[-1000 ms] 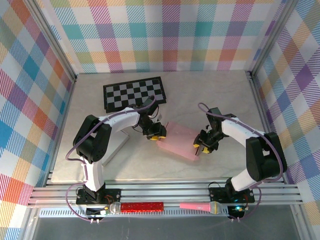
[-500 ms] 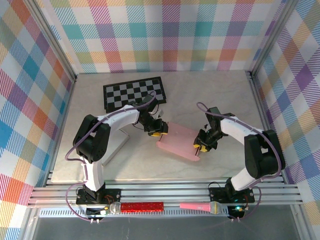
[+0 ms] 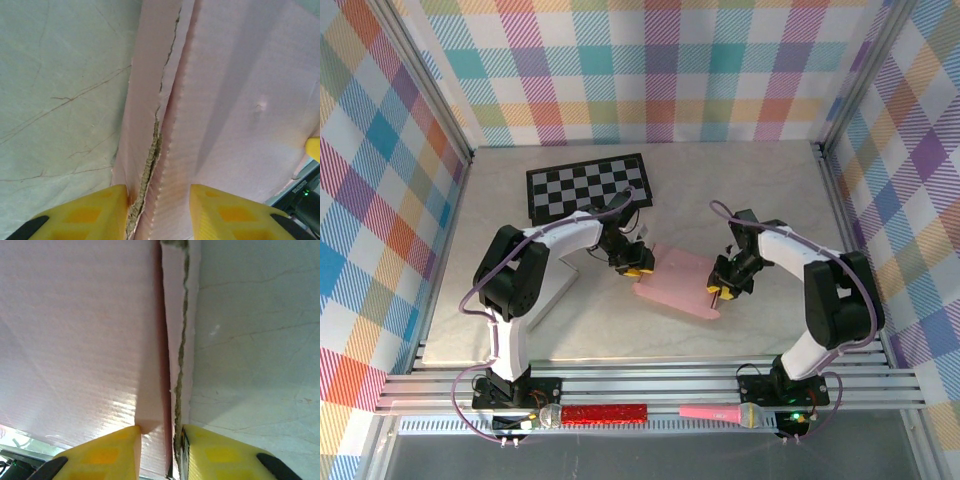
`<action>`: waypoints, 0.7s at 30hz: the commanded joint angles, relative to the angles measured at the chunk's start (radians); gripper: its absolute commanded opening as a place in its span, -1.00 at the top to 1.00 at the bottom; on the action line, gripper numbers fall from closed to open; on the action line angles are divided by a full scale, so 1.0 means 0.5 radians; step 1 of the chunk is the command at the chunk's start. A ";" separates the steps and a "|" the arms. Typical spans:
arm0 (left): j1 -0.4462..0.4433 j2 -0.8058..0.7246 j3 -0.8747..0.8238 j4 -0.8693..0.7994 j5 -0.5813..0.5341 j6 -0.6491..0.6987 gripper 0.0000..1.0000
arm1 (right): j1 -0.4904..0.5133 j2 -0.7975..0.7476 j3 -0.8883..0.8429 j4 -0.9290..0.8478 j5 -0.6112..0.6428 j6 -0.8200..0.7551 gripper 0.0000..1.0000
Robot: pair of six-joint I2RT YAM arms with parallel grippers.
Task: Fold the paper box
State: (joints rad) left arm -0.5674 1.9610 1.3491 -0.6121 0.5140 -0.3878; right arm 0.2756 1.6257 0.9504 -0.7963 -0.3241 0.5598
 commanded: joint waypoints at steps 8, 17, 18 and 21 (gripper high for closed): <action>0.006 -0.119 -0.141 0.077 0.008 -0.015 0.40 | 0.010 0.217 0.168 -0.001 -0.065 -0.196 0.55; 0.006 -0.209 -0.246 0.048 -0.077 -0.008 0.41 | 0.010 0.345 0.290 -0.051 -0.033 -0.262 0.62; 0.006 -0.213 -0.255 0.046 -0.085 -0.004 0.41 | 0.008 0.356 0.297 -0.053 -0.031 -0.269 0.62; 0.006 -0.204 -0.277 0.049 -0.094 0.001 0.41 | 0.009 0.378 0.313 -0.068 -0.018 -0.281 0.56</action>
State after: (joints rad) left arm -0.5659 1.8793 1.2343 -0.5716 0.4698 -0.3958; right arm 0.2745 1.7725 1.1023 -0.8627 -0.3717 0.4400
